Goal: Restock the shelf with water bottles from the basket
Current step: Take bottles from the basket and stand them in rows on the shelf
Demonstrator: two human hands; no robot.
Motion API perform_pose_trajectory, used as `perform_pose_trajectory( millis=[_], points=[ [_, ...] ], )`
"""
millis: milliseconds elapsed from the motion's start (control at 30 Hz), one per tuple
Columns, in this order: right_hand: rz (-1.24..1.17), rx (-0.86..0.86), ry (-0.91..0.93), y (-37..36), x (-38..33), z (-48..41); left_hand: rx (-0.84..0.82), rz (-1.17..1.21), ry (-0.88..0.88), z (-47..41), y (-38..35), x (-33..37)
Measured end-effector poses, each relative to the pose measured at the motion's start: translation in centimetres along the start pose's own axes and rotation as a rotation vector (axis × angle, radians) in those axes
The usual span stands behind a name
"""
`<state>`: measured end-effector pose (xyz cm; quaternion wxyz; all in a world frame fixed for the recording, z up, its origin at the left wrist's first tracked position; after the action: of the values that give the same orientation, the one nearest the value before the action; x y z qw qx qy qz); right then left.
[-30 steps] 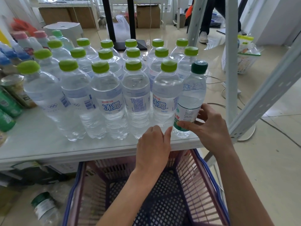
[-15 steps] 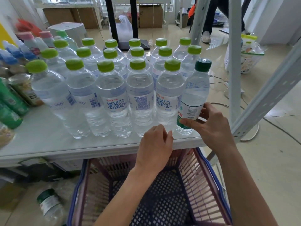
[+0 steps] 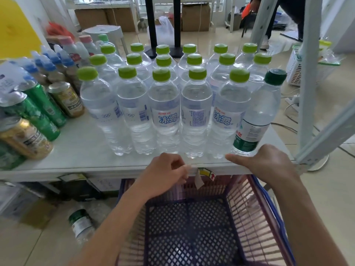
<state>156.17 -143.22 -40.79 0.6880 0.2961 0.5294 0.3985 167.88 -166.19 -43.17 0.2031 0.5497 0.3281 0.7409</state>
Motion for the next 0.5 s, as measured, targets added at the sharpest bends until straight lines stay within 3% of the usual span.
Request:
perform_pose_trajectory(
  millis=[67, 233, 300, 367, 500],
  points=[
    [-0.061, 0.092, -0.031, -0.7, -0.2, 0.3, 0.123, -0.021, 0.076, 0.0, 0.5, -0.5],
    [-0.386, 0.125, 0.053, -3.5, -1.3, 2.2, 0.472, -0.238, 0.355, 3.5, 3.6, -3.5],
    [-0.454, 0.157, 0.065, -4.2, -1.7, 2.7, 0.580, -0.286, 0.384, 4.5, 4.9, -4.9],
    [-0.407, 0.188, 0.090, -4.6, -2.3, 3.1, 0.536, -0.262, 0.347, 4.4, 5.1, -5.5],
    [-0.037, 0.190, 0.047, -2.6, -1.6, 2.4, 0.239, -0.234, 0.093, 2.2, 3.6, -4.2]
  ],
)
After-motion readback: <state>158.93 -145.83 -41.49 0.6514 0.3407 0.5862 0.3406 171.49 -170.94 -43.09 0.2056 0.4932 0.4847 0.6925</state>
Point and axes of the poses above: each hand's wrist, its own z-axis away from the middle knuckle, its own y-axis out of the back of the hand, x = y × z, the point moved 6 cm from there along -z, towards the middle knuckle, and after that the axes turned 2 degrees about -z, right-handed, at the moved point
